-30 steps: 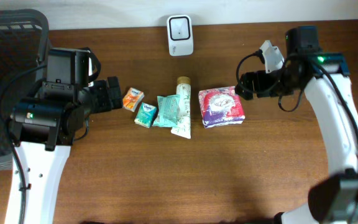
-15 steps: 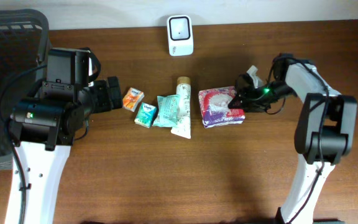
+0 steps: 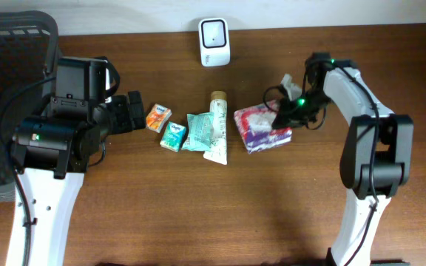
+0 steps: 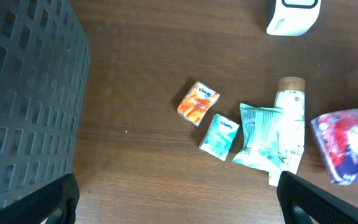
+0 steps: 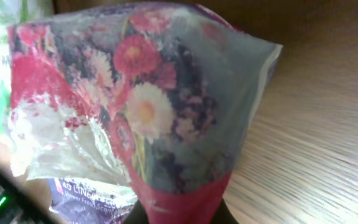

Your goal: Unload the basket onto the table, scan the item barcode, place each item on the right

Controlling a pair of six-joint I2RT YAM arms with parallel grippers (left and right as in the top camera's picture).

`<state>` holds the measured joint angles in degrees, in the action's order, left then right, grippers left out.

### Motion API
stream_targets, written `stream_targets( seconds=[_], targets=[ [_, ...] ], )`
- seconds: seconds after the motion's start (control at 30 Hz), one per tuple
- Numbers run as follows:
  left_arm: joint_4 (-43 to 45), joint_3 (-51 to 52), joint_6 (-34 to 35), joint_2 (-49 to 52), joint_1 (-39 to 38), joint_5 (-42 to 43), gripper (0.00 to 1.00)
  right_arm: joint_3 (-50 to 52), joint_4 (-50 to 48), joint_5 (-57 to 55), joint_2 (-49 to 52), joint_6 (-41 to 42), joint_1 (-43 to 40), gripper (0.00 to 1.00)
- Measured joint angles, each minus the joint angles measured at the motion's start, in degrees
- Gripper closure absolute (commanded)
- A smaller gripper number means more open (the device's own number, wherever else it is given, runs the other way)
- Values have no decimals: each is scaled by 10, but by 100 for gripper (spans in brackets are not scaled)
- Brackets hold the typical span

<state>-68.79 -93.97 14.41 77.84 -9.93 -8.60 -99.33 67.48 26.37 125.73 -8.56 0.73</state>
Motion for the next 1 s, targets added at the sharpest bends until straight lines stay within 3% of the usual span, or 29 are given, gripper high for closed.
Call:
stream_targets(
  seconds=[0.2, 0.37, 0.4, 0.43, 0.47, 0.63, 0.73, 0.87, 1.0],
  targets=[
    [0, 0, 0, 0, 0, 0, 1, -60, 86, -366, -101, 160, 52, 96],
    [0, 0, 0, 0, 0, 0, 1, -26, 71, -513, -100, 229, 73, 96],
    [0, 0, 0, 0, 0, 0, 1, -9, 60, -526, -100, 235, 73, 89],
    [0, 0, 0, 0, 0, 0, 1, 4, 57, -532, -100, 237, 74, 73],
    [0, 0, 0, 0, 0, 0, 1, 13, 57, -530, -99, 239, 75, 68],
    [0, 0, 0, 0, 0, 0, 1, 15, 42, -499, -99, 226, 127, 53],
    [0, 0, 0, 0, 0, 0, 1, 15, 9, -447, -99, 220, 183, 50],
    [0, 0, 0, 0, 0, 0, 1, 15, -37, -360, -99, 218, 242, 27],
    [0, 0, 0, 0, 0, 0, 1, -14, -17, -321, -99, 221, 254, 14]
  ],
)
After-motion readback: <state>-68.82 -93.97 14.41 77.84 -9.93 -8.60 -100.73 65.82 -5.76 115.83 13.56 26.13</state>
